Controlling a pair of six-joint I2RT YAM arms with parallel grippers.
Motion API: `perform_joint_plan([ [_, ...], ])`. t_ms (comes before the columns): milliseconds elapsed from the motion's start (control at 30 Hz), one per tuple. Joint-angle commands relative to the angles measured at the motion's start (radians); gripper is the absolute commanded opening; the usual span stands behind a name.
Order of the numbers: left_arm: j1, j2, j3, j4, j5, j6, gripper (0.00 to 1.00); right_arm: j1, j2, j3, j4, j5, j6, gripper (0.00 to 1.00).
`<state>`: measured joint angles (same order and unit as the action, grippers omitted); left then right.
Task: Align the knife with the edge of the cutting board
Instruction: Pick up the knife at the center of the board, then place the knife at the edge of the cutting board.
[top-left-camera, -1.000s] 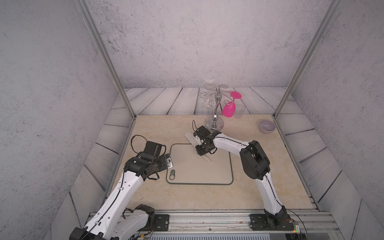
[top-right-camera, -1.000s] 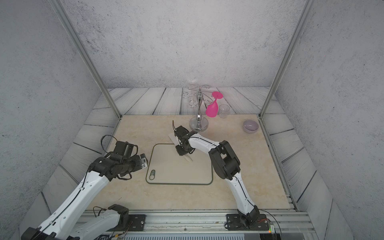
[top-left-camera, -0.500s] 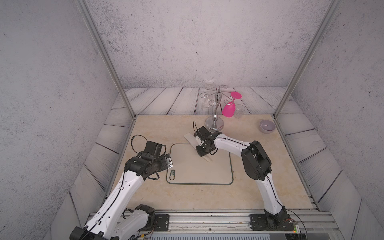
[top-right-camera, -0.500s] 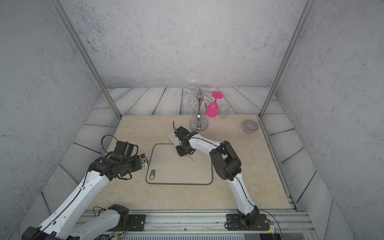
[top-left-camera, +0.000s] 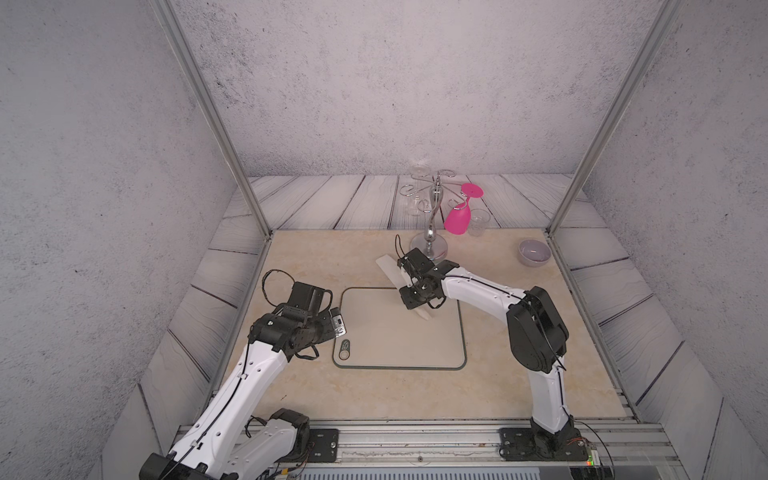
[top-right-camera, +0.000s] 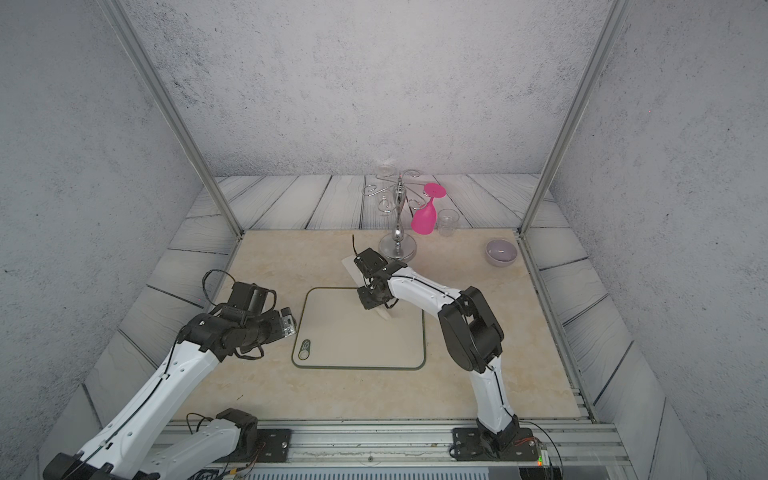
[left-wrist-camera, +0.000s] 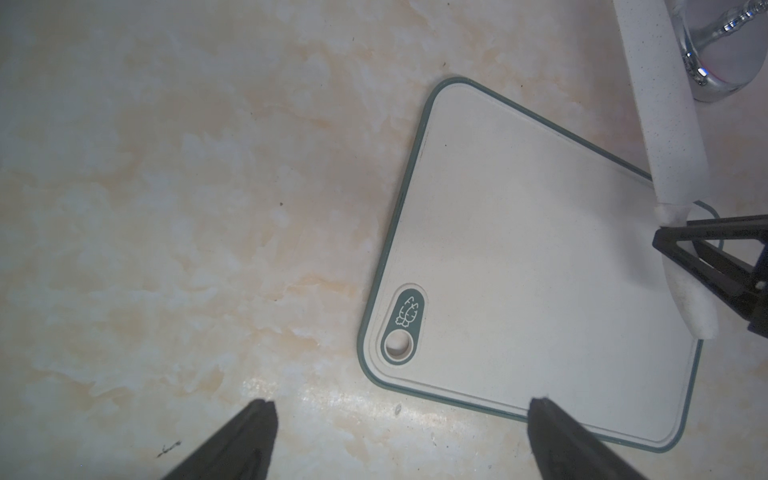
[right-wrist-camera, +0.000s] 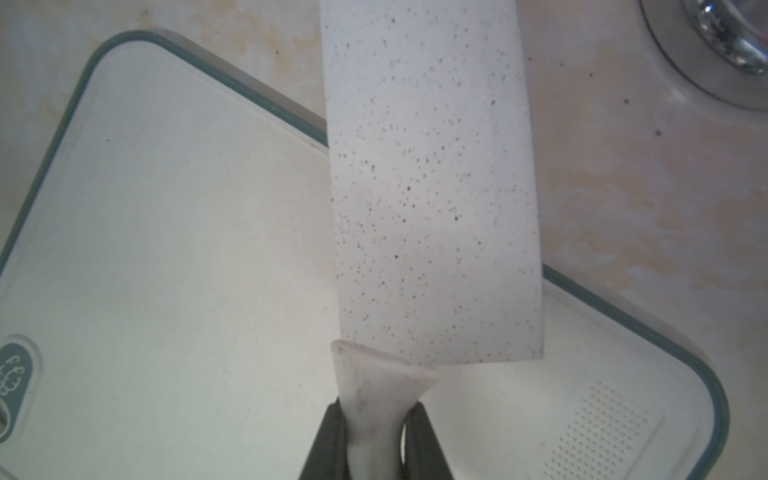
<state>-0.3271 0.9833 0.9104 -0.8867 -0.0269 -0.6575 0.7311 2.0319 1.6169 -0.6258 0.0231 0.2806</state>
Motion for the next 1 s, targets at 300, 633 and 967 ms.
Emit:
perform_joint_plan([
  [300,0.007,0.053,0.019,0.015,0.062,0.015,1.0,0.008,-0.292,-0.338,0.051,0.198,0.299,0.12],
  [633,0.003,0.103,0.024,0.036,0.141,0.026,1.0,0.047,-0.469,-0.572,0.075,0.298,0.513,0.15],
  [967,-0.001,0.134,0.037,0.03,0.138,0.036,1.0,0.143,-0.5,-0.656,0.077,0.364,0.641,0.15],
])
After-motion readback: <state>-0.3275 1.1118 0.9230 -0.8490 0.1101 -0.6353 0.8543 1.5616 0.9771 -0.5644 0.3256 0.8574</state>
